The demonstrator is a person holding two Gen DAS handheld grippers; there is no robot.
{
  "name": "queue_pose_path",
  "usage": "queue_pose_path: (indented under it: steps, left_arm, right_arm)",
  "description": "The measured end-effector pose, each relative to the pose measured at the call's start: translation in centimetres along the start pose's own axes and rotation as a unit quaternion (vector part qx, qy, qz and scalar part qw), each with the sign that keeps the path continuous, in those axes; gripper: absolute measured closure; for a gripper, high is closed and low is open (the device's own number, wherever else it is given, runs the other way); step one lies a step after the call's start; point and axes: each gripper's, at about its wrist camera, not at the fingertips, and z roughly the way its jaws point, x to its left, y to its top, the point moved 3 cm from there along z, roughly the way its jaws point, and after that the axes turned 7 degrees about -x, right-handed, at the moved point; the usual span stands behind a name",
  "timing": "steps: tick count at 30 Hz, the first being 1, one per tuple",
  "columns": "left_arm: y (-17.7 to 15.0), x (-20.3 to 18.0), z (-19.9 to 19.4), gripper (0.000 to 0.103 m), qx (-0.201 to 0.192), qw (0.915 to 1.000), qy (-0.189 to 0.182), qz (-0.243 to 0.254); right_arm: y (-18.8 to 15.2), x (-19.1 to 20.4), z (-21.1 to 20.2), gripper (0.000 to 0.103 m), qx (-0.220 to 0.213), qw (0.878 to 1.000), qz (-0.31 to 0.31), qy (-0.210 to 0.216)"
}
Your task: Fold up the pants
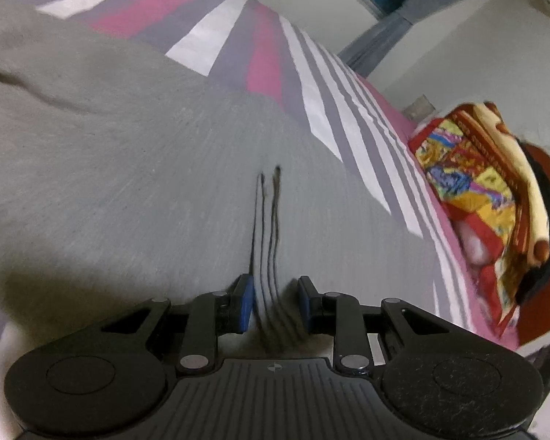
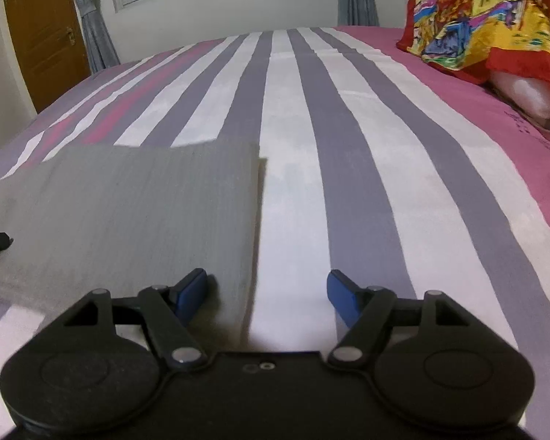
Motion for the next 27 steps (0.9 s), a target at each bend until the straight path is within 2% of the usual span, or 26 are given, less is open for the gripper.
queue_pose_path:
  steps: [3, 6, 9, 10, 11, 13, 15, 17, 22, 23, 25, 27]
  left_arm:
    - [-0.2, 0.3, -1.7, 0.076, -0.007, 0.9999, 0.006, 0.006]
    - [0.1, 1.8, -5.1, 0.075, -0.04, 0.9987, 0.033, -0.003]
    - [0.2, 4.4, -8.9, 0.075, -0.08, 0.9958, 0.038, -0.025]
    - [0.3, 5.5, -9.9, 0.07, -0.093, 0.994, 0.048, -0.032]
    - [0.4, 6.9, -11.1, 0.051, -0.11, 0.991, 0.061, -0.045]
    - [0.6, 9.9, -13.2, 0.022, -0.149, 0.9817, 0.082, -0.086]
    - [0.9, 13.1, -14.5, 0.021, -0.17, 0.9715, 0.096, -0.135]
    - [1.3, 15.7, -14.7, 0.021, -0.173, 0.9664, 0.097, -0.163]
    - [2.9, 20.9, -13.1, 0.021, -0.186, 0.9524, 0.031, -0.239]
    - [3.3, 21.8, -12.3, 0.022, -0.179, 0.9518, 0.017, -0.248]
    - [4.4, 22.5, -10.6, 0.022, -0.164, 0.9583, 0.008, -0.234]
    - [5.8, 23.3, -9.4, 0.022, -0.169, 0.9602, 0.003, -0.223]
  right_arm:
    - [-0.6, -0.2, -1.0, 0.031, -0.004, 1.0, 0.005, -0.002]
    - [-0.4, -0.8, -2.4, 0.031, -0.02, 0.999, 0.023, 0.012]
    - [-0.9, -1.7, -3.7, 0.03, -0.041, 0.999, 0.031, 0.009]
    - [-0.9, -2.1, -4.0, 0.03, -0.049, 0.998, 0.042, 0.012]
    - [-0.8, -2.4, -4.3, 0.029, -0.059, 0.997, 0.053, 0.016]
    - [-0.8, -2.8, -4.1, 0.028, -0.06, 0.995, 0.075, 0.016]
    - [-0.7, -3.1, -3.6, 0.028, -0.051, 0.994, 0.091, 0.022]
    - [-0.7, -3.0, -3.4, 0.028, -0.049, 0.994, 0.091, 0.029]
    - [-0.8, -2.3, -3.4, 0.028, -0.051, 0.995, 0.079, 0.033]
    - [-0.8, -2.2, -3.3, 0.027, -0.051, 0.995, 0.08, 0.03]
    - [-0.8, -2.3, -3.2, 0.027, -0.05, 0.995, 0.083, 0.024]
    - [-0.8, -2.3, -2.9, 0.027, -0.048, 0.995, 0.091, 0.019]
